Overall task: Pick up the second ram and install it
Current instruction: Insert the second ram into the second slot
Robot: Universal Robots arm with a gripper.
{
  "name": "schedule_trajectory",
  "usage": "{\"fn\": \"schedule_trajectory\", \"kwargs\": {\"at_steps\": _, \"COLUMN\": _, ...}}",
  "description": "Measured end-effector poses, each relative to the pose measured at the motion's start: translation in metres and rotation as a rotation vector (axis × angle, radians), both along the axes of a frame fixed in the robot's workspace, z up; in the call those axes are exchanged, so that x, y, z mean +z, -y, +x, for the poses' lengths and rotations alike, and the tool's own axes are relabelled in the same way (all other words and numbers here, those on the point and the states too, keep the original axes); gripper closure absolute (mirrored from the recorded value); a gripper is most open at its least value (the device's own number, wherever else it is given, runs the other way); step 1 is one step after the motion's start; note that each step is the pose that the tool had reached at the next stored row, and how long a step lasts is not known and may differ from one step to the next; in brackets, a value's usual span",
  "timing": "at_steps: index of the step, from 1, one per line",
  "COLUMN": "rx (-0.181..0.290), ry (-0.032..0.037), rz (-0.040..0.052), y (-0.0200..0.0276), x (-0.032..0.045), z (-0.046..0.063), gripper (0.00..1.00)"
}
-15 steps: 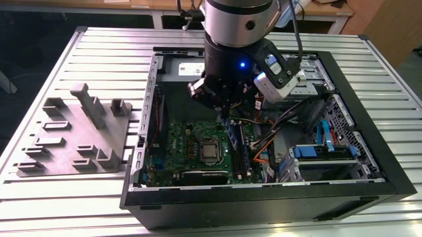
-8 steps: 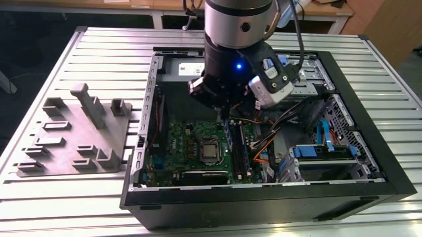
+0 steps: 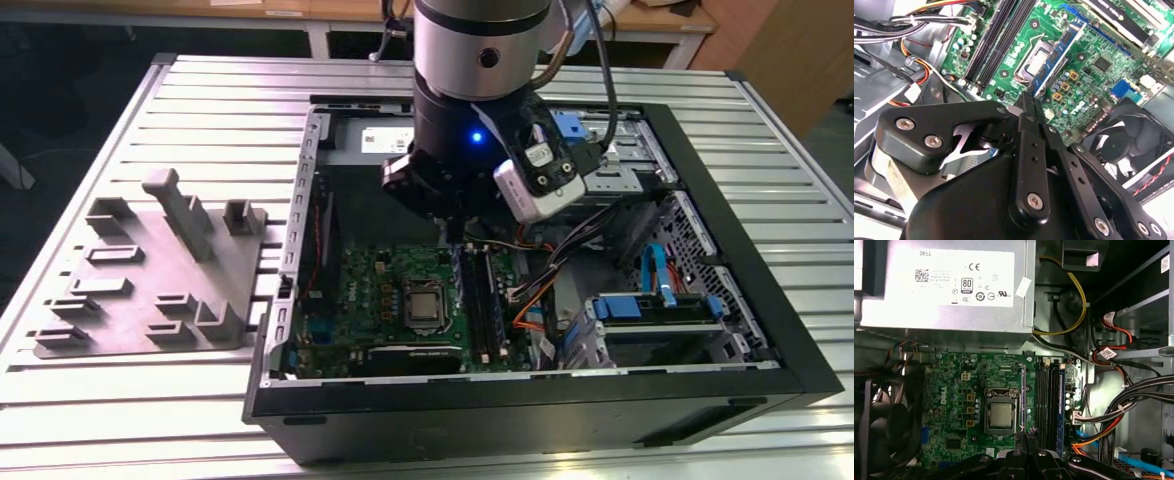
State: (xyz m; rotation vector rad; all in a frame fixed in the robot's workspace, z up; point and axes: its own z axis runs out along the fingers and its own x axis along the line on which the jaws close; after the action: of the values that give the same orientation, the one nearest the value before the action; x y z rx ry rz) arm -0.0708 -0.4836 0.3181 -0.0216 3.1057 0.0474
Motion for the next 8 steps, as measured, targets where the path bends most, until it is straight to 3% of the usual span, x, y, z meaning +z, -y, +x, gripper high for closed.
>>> {"fn": "schedule_trajectory", "kwargs": {"at_steps": 2, "rx": 0.000, "ry": 0.0000, "rz": -0.0027, "y": 0.0000, "x": 0.0000, "z": 0.0000, "gripper": 0.88}}
{"fn": "schedule_trajectory", "kwargs": {"at_steps": 5, "rx": 0.000, "ry": 0.0001, "rz": -0.0456, "y": -0.0001, "x": 0.0000, "z": 0.0000, "gripper": 0.88}}
{"fn": "schedule_trajectory", "kwargs": {"at_steps": 8, "rx": 0.000, "ry": 0.0001, "rz": -0.0492, "y": -0.0001, "x": -0.0028, "z": 0.0001, "gripper": 0.88}}
